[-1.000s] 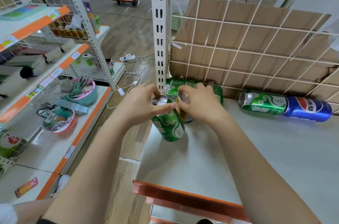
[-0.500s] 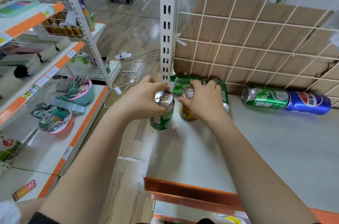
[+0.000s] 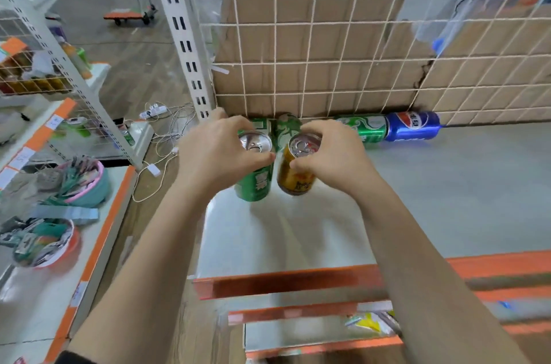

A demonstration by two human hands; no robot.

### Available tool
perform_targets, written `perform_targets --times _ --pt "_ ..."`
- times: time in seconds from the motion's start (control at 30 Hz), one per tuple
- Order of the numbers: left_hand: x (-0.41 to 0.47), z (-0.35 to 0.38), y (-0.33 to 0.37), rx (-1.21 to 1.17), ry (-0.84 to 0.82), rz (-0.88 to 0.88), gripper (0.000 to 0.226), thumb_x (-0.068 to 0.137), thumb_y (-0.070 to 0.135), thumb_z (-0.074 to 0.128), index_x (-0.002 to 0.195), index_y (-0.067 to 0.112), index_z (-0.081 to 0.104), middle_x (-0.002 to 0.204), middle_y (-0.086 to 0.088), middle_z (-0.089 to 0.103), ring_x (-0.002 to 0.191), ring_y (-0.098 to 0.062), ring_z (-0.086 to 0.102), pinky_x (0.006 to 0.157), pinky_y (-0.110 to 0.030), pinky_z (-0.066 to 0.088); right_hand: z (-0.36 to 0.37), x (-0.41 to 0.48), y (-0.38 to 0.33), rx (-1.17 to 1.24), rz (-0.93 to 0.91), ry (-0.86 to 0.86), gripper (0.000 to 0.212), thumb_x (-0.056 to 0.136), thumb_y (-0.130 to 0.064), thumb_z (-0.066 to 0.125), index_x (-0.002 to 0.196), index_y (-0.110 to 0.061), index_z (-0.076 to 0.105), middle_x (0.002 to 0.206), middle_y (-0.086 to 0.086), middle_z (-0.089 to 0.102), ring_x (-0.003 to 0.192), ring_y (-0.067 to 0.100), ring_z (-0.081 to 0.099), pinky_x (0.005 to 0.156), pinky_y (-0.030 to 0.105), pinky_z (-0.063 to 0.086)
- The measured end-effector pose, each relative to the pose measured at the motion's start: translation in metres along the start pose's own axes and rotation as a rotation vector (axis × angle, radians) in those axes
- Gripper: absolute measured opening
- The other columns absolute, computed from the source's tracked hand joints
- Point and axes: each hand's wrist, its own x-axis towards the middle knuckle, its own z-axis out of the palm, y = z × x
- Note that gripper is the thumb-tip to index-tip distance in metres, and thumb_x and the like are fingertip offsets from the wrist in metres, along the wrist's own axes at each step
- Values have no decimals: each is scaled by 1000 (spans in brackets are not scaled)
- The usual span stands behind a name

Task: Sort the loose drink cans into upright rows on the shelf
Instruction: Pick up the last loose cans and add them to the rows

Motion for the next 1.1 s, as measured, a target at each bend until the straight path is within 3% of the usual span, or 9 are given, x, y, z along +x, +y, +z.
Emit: perform_targets --times 0.2,0.37,0.47,0.67,0.83,1.03,1.1 --pt "-20 20 108 -94 40 138 56 61 64 61 105 30 69 87 -2 53 97 -24 49 68 -28 31 -86 -67 70 131 85 103 60 63 -20 80 119 -17 61 110 -3 64 98 10 58 79 15 40" --pt "-53 52 221 -223 23 181 49 67 56 70 105 25 68 88 1 49 83 -17 48 68 -28 34 -163 -129 149 98 149 204 54 62 -21 82 114 -20 64 105 -1 67 97 14 61 83 17 42" --pt "-73 76 289 -324 1 231 48 66 55 72 103 24 68 87 2 47 81 -17 47 68 -28 32 -204 -166 198 87 183 281 50 63 -21 82 110 -18 66 95 -6 64 88 7 57 72 5 36" --pt "-95 119 408 -342 -129 373 47 62 59 71 98 29 69 95 3 58 96 -21 57 73 -30 41 -269 -222 284 11 293 367 44 62 -20 80 105 -20 68 100 -4 69 83 3 53 66 -6 29" --pt "-99 153 503 -391 -234 499 41 65 50 75 98 26 69 96 -3 58 97 -22 55 72 -28 38 -314 -256 352 2 413 476 39 62 -20 77 100 -21 70 97 -4 71 92 11 61 75 14 40" --pt "-86 205 609 -428 -308 609 40 64 54 74 91 25 70 85 -1 60 81 -17 53 64 -28 40 -368 -265 441 -7 497 533 38 63 -19 77 101 -19 70 98 -2 71 94 13 62 80 19 43" --pt "-79 225 646 -421 -314 631 40 63 55 74 92 27 69 87 0 56 80 -15 48 65 -26 36 -389 -262 473 -29 514 533 40 64 -21 78 103 -20 69 99 -4 71 93 10 61 77 13 41"
